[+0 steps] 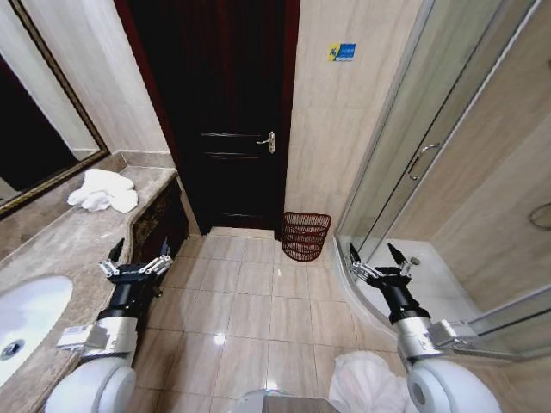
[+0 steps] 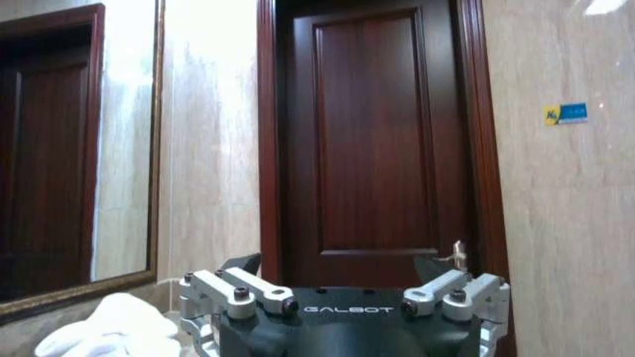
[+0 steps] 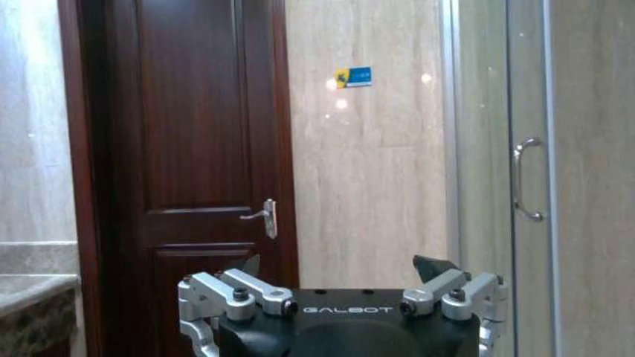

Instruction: Discard the used towel into the hamper.

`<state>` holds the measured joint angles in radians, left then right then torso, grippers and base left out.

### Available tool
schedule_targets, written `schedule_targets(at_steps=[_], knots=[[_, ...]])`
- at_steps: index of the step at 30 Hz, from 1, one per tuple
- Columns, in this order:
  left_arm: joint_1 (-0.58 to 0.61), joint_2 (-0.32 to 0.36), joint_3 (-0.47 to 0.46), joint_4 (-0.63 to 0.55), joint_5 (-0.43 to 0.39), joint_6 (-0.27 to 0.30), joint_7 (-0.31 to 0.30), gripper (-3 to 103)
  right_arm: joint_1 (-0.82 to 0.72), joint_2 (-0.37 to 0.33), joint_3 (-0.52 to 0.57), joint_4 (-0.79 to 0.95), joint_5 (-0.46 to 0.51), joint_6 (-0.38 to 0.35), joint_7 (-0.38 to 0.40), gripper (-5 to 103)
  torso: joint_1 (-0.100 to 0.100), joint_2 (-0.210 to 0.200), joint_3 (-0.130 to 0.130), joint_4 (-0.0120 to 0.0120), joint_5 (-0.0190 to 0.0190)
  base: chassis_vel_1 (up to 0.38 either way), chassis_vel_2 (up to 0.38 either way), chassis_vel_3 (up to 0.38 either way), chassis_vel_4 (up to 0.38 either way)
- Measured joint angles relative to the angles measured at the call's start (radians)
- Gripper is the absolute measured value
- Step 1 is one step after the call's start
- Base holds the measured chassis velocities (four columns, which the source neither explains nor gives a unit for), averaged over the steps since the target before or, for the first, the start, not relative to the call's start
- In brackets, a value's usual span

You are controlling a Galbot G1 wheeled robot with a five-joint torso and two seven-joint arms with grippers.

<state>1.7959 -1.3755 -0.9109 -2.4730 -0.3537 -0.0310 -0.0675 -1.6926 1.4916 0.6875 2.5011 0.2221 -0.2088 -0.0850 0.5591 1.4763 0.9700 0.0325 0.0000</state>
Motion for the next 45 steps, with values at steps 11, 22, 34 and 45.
schedule_targets(at_steps=[11, 22, 34, 45], knots=[[-0.007, -0.02, 0.03, -0.014, 0.046, 0.011, 0.005, 100, -0.009, 0.003, 0.002, -0.001, 0.004, -0.004, 0.016, 100, 0.0, 0.0, 0.0, 0.0, 0.0, 0.0, 0.0, 0.0, 0.0], [-0.008, -0.02, 0.047, -0.019, 0.068, 0.012, 0.003, 100, -0.012, 0.002, 0.018, -0.001, 0.01, -0.006, 0.025, 100, 0.0, 0.0, 0.0, 0.0, 0.0, 0.0, 0.0, 0.0, 0.0], [-0.011, -0.019, 0.069, -0.026, 0.087, 0.021, -0.001, 100, -0.019, 0.002, 0.031, -0.001, 0.01, 0.007, 0.026, 100, 0.0, 0.0, 0.0, 0.0, 0.0, 0.0, 0.0, 0.0, 0.0], [-0.008, -0.02, 0.067, -0.025, 0.093, 0.029, -0.003, 100, -0.016, 0.003, 0.027, -0.001, 0.009, 0.021, 0.025, 100, 0.0, 0.0, 0.0, 0.0, 0.0, -0.018, 0.014, 0.02, -0.02]])
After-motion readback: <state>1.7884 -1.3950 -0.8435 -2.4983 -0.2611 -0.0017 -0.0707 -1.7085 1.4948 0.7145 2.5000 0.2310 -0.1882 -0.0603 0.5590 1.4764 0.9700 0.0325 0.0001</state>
